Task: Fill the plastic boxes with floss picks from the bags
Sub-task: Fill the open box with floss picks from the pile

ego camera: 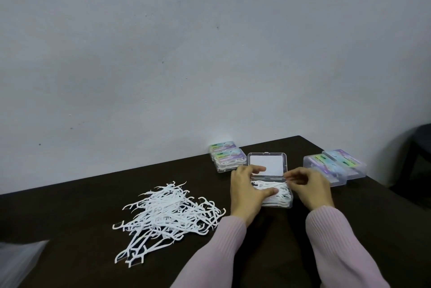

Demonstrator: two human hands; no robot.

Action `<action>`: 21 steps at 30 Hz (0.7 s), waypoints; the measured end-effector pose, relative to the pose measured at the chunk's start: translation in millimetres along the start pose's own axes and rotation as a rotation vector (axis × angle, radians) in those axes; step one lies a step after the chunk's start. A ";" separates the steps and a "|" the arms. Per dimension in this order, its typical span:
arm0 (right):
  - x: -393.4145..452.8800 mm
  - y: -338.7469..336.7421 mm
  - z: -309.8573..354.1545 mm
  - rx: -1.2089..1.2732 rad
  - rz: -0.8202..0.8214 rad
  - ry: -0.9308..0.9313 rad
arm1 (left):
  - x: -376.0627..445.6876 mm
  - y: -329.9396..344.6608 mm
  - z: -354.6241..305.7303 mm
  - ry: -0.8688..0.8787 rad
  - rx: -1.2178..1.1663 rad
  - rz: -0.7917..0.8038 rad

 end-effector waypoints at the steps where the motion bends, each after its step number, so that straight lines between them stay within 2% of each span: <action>1: 0.4 0.6 0.7 -0.019 0.024 -0.004 | -0.3 -0.4 0.1 0.001 0.027 -0.009; 6: 0.8 4.3 0.4 -0.039 0.100 -0.004 | 0.7 -5.2 3.7 -0.036 -0.003 0.031; 9: 0.0 4.0 1.7 0.013 0.110 0.016 | 2.8 -10.6 5.6 -0.120 -0.105 0.071; 13: -3.0 5.8 6.6 0.112 0.203 0.029 | 4.4 -14.4 9.1 -0.136 -0.159 0.045; 18: -4.9 7.3 9.1 0.044 0.249 -0.021 | 8.4 -20.8 15.7 -0.101 -0.186 0.104; 21: -5.5 8.8 9.0 0.003 0.223 0.007 | 10.1 -22.8 18.8 -0.117 -0.248 0.113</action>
Point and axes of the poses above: each hand's wrist, its own x-axis towards the middle knuckle, its own y-axis out of the palm, z = x × y, the point moved 1 cm from there along x, towards the middle knuckle, and after that the axes turned 6 degrees about -y, right-handed, at the moved point
